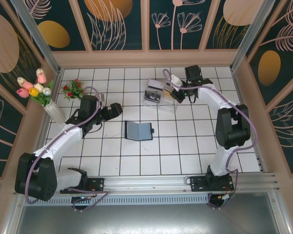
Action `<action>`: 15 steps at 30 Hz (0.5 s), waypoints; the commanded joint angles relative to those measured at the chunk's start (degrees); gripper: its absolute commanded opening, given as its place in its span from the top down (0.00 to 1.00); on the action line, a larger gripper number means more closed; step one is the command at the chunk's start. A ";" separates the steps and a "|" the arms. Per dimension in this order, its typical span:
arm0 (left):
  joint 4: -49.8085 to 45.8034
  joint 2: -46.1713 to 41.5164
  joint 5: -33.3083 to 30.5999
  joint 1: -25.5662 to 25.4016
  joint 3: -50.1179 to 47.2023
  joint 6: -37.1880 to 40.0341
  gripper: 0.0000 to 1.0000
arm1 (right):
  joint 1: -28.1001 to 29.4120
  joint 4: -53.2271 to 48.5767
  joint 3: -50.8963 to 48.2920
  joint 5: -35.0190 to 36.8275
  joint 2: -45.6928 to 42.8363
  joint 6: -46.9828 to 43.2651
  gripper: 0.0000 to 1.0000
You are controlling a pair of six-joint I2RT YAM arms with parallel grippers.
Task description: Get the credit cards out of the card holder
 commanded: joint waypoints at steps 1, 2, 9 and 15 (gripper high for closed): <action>-0.94 0.66 -0.15 0.43 0.28 1.20 0.01 | -0.41 -2.39 4.96 1.45 1.19 -4.82 1.00; -1.03 0.72 -0.25 0.49 0.28 1.27 0.02 | -0.37 -2.63 5.89 1.80 1.67 -5.13 1.00; -1.04 1.10 -0.08 0.48 0.10 1.62 0.01 | -0.59 -9.75 10.57 1.39 4.90 -11.17 1.00; -0.91 1.28 0.25 0.43 0.01 1.73 0.01 | -0.62 -12.66 12.58 3.90 6.77 -14.42 1.00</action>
